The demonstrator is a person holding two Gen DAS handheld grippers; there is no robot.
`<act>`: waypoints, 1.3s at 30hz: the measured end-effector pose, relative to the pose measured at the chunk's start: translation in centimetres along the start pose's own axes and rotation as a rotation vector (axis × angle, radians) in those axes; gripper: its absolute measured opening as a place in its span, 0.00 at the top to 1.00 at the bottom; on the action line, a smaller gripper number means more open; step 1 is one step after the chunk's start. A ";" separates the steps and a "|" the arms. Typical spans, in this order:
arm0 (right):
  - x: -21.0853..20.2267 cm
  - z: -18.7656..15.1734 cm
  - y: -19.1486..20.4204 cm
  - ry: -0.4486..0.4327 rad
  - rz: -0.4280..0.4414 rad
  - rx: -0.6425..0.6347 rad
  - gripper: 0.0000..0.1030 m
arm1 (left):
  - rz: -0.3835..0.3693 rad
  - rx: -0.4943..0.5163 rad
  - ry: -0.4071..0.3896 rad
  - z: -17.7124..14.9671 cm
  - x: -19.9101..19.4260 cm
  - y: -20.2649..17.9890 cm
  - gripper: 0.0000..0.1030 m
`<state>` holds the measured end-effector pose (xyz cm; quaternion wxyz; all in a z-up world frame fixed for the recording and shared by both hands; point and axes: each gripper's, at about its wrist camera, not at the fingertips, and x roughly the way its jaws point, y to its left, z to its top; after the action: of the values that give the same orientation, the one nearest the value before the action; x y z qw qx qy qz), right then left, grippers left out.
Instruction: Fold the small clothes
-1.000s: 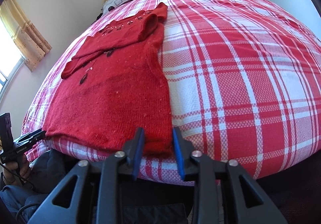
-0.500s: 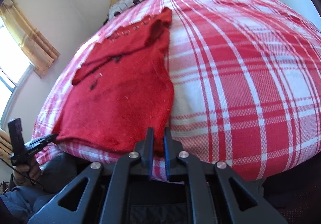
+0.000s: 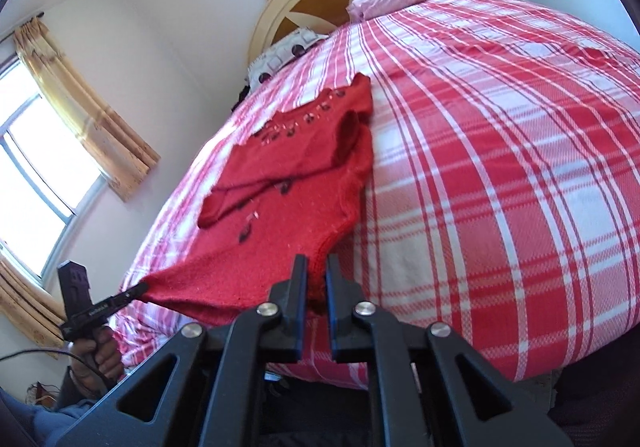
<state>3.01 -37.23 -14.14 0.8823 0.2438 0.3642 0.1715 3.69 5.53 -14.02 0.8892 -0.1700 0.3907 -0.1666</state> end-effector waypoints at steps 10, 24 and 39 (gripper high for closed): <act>1.6 7.4 1.1 -0.086 0.016 -0.005 0.89 | -0.032 0.007 -0.076 6.5 1.0 -0.1 0.92; 6.5 16.3 2.7 -0.116 0.001 -0.019 0.89 | -0.013 0.019 -0.117 15.2 5.0 0.9 0.92; 15.0 23.3 -0.2 -0.047 -0.073 0.071 0.90 | -0.008 -0.068 -0.047 22.4 12.7 3.5 0.92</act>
<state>30.13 -37.31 -8.31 0.8872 0.2652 0.3577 0.1204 29.20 7.05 -9.34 0.8911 -0.2056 0.3746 -0.1526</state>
